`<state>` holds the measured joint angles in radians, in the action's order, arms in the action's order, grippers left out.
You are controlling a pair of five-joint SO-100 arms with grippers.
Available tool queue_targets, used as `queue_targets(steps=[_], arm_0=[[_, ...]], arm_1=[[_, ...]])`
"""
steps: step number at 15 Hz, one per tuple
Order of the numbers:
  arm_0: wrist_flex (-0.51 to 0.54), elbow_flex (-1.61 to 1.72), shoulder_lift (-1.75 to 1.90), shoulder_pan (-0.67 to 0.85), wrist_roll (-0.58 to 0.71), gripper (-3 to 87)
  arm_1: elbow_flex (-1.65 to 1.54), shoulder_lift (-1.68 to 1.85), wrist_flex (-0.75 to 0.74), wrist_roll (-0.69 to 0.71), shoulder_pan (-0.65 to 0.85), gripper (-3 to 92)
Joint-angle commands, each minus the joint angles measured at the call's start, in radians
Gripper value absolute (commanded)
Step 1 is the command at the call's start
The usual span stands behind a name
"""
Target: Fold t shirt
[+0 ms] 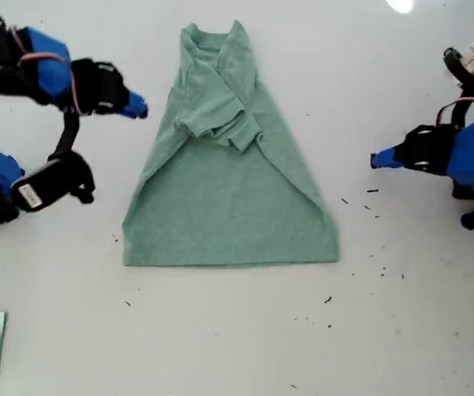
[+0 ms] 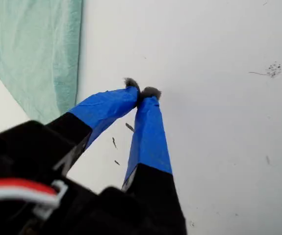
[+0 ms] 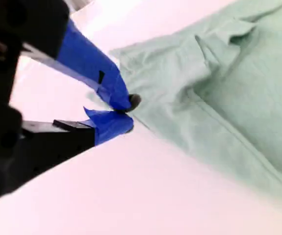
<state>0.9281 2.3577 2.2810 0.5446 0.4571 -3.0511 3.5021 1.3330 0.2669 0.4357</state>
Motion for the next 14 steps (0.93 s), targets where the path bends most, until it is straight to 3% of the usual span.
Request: queue_targets(steps=[1, 3, 7, 9, 12, 14], arm_0=[[-0.086, 0.388, 0.420, -0.061, -0.091, -0.1], [-0.041, 0.601, 0.762, -0.083, -0.129, -0.2], [-0.129, 0.710, 0.730, -0.127, -0.178, -0.2], [-0.129, 0.767, 0.811, -0.144, -0.195, -0.2], [0.015, 0.854, 1.172, -0.146, -0.193, -0.2], [0.026, 0.862, 1.197, -0.146, -0.195, -0.2]], arm_1=[[-0.060, 0.005, -0.008, 0.040, 0.015, 3.0], [-0.060, 0.005, -0.008, 0.075, 0.023, 3.2], [0.123, -0.043, 0.005, 0.097, -0.063, 2.7], [0.526, -0.396, 0.100, 0.150, -0.098, 2.7], [1.078, -0.839, 0.301, 0.224, -0.155, 2.7], [1.382, -1.083, 0.407, 0.278, -0.206, 4.3]])
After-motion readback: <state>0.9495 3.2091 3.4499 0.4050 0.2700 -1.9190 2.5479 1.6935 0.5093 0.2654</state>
